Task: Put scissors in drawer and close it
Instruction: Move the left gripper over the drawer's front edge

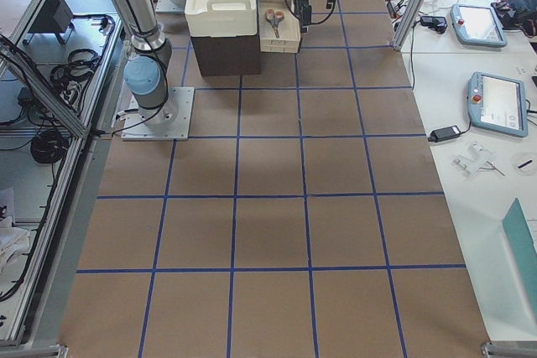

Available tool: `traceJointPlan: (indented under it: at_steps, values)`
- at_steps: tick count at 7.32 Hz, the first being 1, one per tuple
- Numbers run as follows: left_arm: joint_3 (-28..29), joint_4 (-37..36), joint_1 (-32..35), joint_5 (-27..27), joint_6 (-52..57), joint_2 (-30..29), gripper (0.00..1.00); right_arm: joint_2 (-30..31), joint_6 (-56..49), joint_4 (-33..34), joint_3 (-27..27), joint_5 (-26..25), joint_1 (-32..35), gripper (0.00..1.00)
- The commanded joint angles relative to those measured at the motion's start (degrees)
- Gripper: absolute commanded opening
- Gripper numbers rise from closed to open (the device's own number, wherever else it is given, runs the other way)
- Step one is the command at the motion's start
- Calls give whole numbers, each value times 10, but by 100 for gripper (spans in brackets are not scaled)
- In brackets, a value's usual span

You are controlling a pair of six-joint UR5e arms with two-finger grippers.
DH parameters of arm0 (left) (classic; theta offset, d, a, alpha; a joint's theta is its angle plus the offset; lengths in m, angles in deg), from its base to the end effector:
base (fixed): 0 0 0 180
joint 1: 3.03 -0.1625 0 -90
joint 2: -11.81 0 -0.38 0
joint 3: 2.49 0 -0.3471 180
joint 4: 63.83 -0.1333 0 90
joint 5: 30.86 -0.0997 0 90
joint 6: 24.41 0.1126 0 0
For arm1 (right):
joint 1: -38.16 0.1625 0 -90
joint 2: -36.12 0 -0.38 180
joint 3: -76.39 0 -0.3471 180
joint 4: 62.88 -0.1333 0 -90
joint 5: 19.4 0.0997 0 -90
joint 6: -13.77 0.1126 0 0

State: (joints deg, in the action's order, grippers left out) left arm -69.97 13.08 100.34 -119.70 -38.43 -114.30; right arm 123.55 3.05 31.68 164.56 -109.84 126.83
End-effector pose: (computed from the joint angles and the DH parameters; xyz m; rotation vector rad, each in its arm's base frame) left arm -0.2845 -0.6108 0.2745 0.0179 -3.1239 -0.0207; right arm 0.1215 -0.4740 0.4319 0.2554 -3.1148 0.1024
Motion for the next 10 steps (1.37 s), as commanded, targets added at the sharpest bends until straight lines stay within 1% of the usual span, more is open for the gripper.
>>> traceJointPlan:
  at_steps: [1,3,6,10]
  values:
    - [2,-17,33,0,-29,-35,100,4,0,-4,0,-3,-1,100]
    - [0,-4,39,-7,-22,-37,100,4,0,-2,1,-2,0,100]
    - [-4,54,45,-5,-29,-24,100,3,-11,1,1,-10,-1,100]
    - [-14,85,50,-3,-29,-12,100,4,-11,4,1,-9,0,100]
